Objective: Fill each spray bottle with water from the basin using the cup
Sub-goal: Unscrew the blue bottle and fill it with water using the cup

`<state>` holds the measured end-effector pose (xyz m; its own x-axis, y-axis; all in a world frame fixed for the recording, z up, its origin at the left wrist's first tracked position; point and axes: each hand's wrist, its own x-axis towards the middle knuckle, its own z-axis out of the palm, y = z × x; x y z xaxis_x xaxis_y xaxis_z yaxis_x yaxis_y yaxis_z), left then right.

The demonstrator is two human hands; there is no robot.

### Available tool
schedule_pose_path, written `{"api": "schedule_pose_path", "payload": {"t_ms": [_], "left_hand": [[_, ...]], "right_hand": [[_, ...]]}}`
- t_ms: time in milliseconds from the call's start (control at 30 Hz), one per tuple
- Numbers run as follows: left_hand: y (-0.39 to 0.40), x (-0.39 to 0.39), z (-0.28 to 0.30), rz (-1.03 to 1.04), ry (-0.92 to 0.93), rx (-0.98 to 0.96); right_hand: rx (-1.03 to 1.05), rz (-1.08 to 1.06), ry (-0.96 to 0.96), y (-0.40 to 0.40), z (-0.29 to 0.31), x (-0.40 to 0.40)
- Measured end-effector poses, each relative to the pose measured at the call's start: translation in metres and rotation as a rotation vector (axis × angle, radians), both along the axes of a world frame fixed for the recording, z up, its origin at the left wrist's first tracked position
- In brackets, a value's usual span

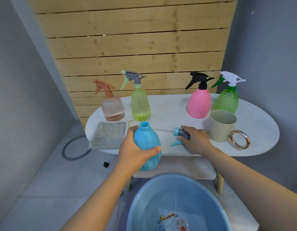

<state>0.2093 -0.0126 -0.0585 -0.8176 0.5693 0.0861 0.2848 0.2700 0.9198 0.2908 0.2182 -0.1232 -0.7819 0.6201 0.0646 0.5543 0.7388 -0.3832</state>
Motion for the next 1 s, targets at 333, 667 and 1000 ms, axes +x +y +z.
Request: {"api": "schedule_pose_path", "payload": {"t_ms": [333,667,1000], "left_hand": [[0.0,0.003,0.001,-0.007,-0.012,-0.014],[-0.009,0.014,-0.005,-0.035,0.02,-0.09],[-0.008,0.018,-0.012,-0.046,0.053,-0.144]], "right_hand": [[-0.478,-0.091,0.356,-0.021,0.025,-0.001],[-0.46,-0.152,0.893,-0.037,0.109,0.043],[-0.556,-0.034,0.983,-0.044,0.148,0.082]]}}
